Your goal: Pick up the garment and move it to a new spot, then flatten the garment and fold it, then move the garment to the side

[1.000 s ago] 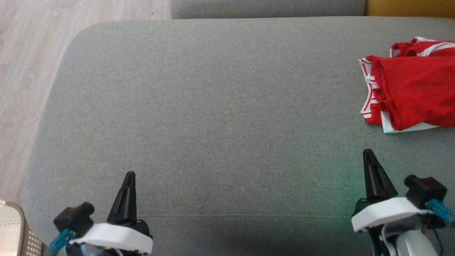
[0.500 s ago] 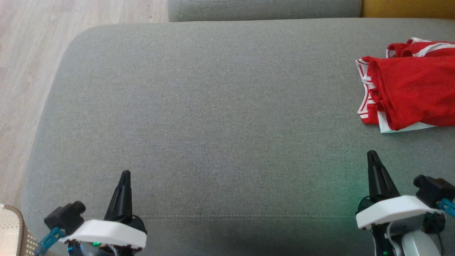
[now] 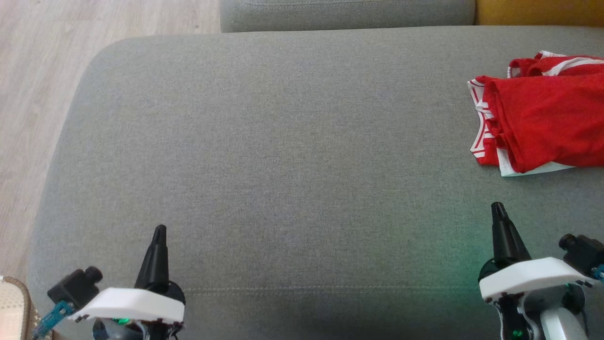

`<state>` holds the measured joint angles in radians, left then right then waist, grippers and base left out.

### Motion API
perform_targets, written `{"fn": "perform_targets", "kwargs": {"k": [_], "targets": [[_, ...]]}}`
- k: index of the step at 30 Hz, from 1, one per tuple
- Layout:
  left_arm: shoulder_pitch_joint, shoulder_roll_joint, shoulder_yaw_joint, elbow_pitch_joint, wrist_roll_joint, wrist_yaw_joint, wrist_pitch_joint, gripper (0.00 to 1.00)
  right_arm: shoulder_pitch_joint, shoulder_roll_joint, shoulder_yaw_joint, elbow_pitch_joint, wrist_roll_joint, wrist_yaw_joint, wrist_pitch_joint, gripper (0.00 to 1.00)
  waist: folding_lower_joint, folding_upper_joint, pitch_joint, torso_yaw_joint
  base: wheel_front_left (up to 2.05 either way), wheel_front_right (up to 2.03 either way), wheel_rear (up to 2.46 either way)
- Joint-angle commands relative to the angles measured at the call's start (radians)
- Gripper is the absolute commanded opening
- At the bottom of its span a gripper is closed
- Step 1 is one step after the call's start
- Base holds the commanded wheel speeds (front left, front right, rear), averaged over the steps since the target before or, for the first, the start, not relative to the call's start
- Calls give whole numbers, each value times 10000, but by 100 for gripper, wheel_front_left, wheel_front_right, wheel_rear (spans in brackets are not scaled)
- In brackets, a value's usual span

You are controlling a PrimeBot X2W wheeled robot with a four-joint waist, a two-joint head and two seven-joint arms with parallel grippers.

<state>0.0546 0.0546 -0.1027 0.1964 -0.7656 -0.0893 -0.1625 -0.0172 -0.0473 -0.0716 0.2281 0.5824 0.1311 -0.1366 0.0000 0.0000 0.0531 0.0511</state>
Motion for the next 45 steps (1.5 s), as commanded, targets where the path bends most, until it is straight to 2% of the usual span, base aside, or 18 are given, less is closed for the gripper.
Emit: {"fn": "perform_targets", "kwargs": {"k": [1,45], "targets": [[-516,147,251,-273,-296,-73,78,0,-507,-28,-9,-292,350,-1,85,0,0,0,-10,-10,0,0,0],[-1083,214,1031,116,-4798,-254,1309,0,-719,-29,-228,-49,5599,-2,1363,0,0,0,-269,-276,0,0,0]]}}
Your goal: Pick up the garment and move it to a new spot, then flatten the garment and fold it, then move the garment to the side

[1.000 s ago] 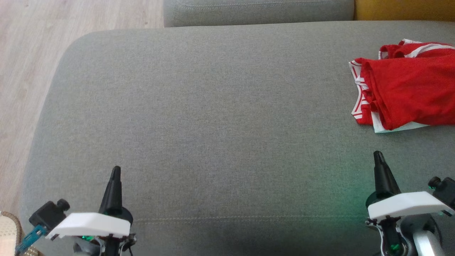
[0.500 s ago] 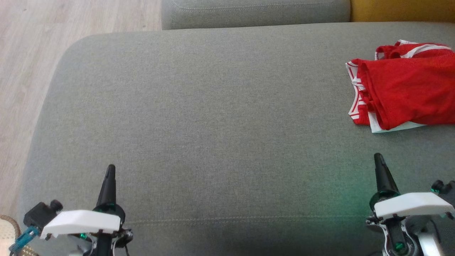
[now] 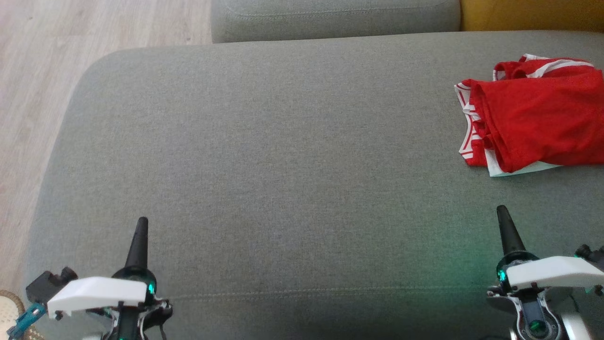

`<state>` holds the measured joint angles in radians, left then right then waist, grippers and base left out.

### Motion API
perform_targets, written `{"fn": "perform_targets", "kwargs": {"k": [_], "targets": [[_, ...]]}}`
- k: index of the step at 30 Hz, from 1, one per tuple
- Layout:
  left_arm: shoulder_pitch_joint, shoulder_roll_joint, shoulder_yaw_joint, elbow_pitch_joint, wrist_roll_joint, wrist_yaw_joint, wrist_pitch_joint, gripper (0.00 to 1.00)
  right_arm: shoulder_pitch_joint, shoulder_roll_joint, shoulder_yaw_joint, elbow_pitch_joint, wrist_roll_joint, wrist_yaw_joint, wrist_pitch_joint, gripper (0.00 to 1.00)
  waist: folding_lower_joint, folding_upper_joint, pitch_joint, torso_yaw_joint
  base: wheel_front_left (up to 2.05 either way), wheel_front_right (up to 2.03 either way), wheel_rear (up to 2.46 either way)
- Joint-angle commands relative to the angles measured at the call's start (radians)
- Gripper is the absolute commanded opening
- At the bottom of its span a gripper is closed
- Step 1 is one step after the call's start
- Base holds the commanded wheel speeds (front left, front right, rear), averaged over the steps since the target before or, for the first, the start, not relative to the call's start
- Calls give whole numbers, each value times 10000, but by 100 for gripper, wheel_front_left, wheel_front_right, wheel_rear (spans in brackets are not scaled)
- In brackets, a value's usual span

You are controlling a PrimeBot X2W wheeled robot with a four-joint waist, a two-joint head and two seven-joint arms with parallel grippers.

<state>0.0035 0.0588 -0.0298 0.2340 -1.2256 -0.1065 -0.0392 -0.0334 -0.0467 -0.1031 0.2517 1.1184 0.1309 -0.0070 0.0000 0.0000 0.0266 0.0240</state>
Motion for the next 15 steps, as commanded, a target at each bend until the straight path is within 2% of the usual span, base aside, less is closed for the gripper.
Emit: {"fn": "perform_targets", "kwargs": {"k": [1,15], "targets": [[-585,172,322,-251,-299,-85,106,0,-562,-34,82,-280,359,-1,96,0,0,0,-10,-10,0,0,0],[-769,173,600,-123,-1709,-143,522,0,-629,-35,12,-202,2031,-1,503,0,0,0,-93,-95,0,0,0]]}}
